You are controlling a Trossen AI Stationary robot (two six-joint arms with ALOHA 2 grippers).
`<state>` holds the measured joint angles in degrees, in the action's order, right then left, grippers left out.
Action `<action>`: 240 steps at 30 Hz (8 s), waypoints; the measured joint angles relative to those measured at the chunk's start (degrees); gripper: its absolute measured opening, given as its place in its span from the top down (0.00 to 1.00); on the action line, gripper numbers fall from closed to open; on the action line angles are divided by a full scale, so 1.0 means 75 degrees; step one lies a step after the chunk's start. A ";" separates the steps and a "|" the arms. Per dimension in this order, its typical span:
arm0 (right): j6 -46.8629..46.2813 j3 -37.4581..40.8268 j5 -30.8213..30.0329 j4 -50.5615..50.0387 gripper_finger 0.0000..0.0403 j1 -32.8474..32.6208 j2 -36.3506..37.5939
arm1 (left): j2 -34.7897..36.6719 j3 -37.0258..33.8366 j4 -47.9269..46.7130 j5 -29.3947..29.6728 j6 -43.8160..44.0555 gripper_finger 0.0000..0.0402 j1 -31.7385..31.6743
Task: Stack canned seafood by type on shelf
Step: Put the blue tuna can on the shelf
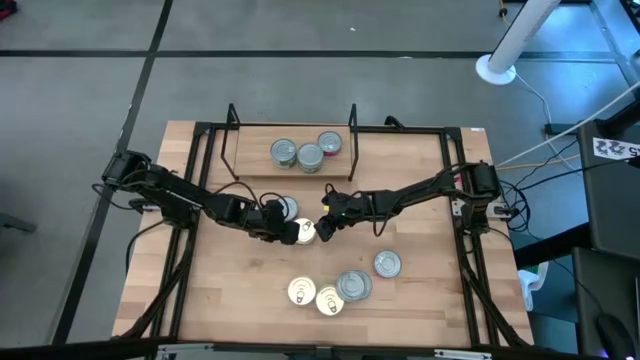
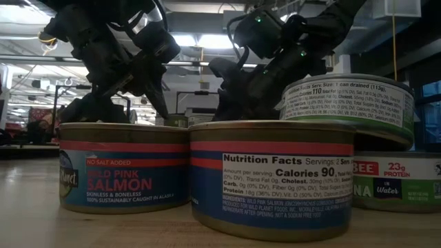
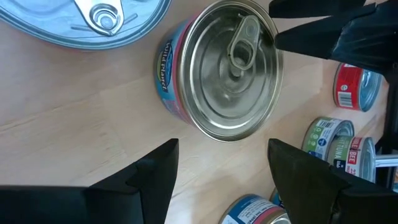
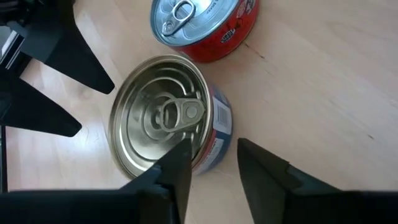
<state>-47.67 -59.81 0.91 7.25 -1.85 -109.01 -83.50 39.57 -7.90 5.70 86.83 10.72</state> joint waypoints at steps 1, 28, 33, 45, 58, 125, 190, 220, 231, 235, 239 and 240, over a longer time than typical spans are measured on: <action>0.0010 0.0000 0.0000 0.0002 0.69 0.0000 0.0000 | 0.0000 -0.0002 0.0000 0.0002 -0.0014 0.40 0.0000; 0.0028 0.0003 -0.0140 0.0028 0.71 -0.0003 0.0000 | -0.0003 -0.0001 0.0000 0.0003 -0.0220 0.40 0.0000; 0.0028 0.0003 -0.0172 0.0031 0.71 -0.0003 0.0003 | -0.0003 0.0000 -0.0002 0.0002 -0.0221 0.40 0.0000; -0.0232 0.0003 -0.0186 0.0052 0.71 -0.0003 0.0003 | -0.0003 0.0000 0.0000 0.0005 -0.0217 0.40 0.0000; -0.0418 -0.0047 0.0088 0.0457 0.71 0.0000 -0.0315 | -0.0009 0.0000 0.0117 0.0002 -0.0225 0.40 0.0000; 0.1440 -0.0015 0.0335 0.1957 1.00 -0.0010 -0.0344 | 0.0414 0.0000 -0.0522 -0.0200 -0.0261 0.40 0.0000; 0.3992 -0.0035 0.0450 0.3029 1.00 -0.0722 -0.0315 | 0.0417 0.0000 -0.0219 -0.0243 -0.3639 0.40 0.0000; 0.3796 -0.0041 0.0112 0.2257 0.95 -0.0751 0.0152 | 0.0417 -0.0003 -0.0169 -0.0190 -0.1848 0.40 -0.0050; 0.2704 -0.0038 0.0364 0.1204 0.61 -0.0332 0.0154 | 0.0414 -0.0003 -0.0169 -0.0190 -0.1822 0.40 -0.0052; 0.1857 -0.0038 0.0369 0.0602 0.47 -0.0097 0.0154 | 0.0414 -0.0003 -0.0172 -0.0190 -0.1811 0.40 -0.0052; 0.1375 -0.0034 0.0372 -0.0244 0.43 0.0128 0.0154 | 0.0414 -0.0003 -0.0172 -0.0190 -0.1790 0.40 -0.0052; 0.1331 -0.0032 0.0440 -0.0381 0.43 0.0173 0.0154 | 0.0414 -0.0003 -0.0172 -0.0192 -0.1790 0.40 -0.0052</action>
<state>-37.68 -60.05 4.21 4.39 -0.55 -107.85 -80.40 39.55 -9.19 4.26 73.41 10.33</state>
